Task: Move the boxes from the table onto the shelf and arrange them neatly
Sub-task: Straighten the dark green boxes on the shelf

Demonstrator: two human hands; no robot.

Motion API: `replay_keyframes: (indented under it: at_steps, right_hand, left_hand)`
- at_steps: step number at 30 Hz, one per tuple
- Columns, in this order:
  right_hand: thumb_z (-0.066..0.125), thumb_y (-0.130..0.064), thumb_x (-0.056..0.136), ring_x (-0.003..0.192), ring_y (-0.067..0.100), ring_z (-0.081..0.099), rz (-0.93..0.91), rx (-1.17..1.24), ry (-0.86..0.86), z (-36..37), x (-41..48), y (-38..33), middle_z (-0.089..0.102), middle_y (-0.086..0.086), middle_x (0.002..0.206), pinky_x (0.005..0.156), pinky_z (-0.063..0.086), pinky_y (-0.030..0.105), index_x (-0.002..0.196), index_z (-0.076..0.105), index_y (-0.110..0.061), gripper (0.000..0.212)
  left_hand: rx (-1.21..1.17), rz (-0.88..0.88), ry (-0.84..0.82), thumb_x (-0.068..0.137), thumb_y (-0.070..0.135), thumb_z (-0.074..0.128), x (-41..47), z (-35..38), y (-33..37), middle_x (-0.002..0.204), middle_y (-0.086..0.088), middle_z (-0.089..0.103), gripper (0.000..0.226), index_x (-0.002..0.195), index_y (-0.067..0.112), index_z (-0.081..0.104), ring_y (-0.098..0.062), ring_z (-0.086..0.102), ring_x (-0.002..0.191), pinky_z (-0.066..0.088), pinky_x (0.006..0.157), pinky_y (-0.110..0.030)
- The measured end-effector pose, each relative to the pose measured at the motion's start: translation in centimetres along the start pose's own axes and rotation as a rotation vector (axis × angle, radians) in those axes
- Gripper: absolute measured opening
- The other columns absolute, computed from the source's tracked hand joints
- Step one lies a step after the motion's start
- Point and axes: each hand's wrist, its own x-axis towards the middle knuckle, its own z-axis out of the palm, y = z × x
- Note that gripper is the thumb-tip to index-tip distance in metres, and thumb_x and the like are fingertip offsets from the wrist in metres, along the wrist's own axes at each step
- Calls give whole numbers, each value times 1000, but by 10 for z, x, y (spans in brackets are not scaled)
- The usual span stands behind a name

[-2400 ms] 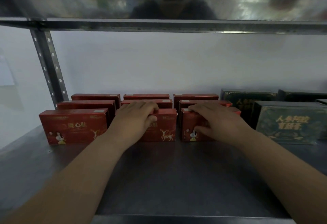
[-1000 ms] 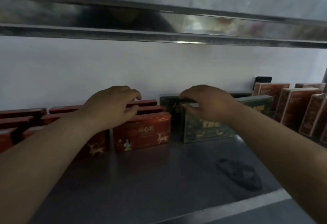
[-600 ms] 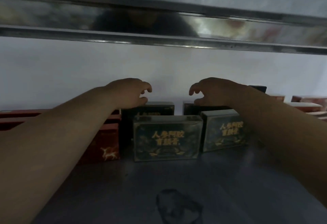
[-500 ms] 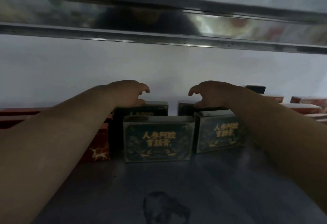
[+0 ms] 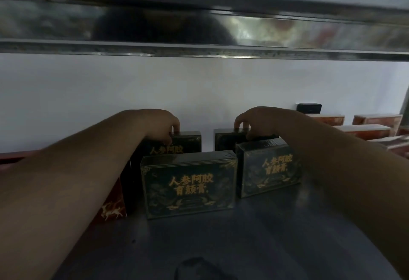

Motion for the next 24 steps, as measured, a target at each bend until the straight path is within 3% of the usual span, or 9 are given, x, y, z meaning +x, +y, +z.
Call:
replay_keyframes:
  at_steps: [3, 11, 15, 24]
  right_hand:
    - [69, -18, 91, 99, 14, 53, 12, -27, 14, 2, -3, -3, 63, -3, 122, 78, 36, 28, 127, 59, -30, 39]
    - [65, -14, 92, 101, 16, 56, 28, -18, 33, 6, -6, -1, 64, -2, 123, 80, 42, 30, 126, 59, -29, 38]
    - [64, -13, 92, 103, 17, 58, 19, -15, 50, 10, -6, 6, 64, -3, 122, 83, 47, 32, 125, 60, -31, 38]
    - [66, -16, 90, 105, 18, 57, -52, -45, 89, 15, 1, 26, 65, -4, 122, 87, 51, 38, 125, 58, -34, 40]
  left_hand:
    - [16, 27, 21, 88, 30, 69, 2, 1, -3, 122, 3, 60, 40, 127, 28, 58, -15, 56, 100, 46, 75, -30]
    - [14, 47, 73, 92, 28, 64, 5, 7, 6, 126, 1, 58, 39, 130, 25, 57, -14, 52, 98, 37, 61, -24]
    - [-20, 7, 71, 92, 27, 65, 1, 7, 11, 128, 0, 59, 41, 132, 25, 57, -16, 55, 102, 44, 74, -29]
    - [-36, -69, 63, 92, 27, 66, 6, 2, 28, 128, 0, 59, 42, 133, 26, 57, -15, 54, 103, 43, 76, -30]
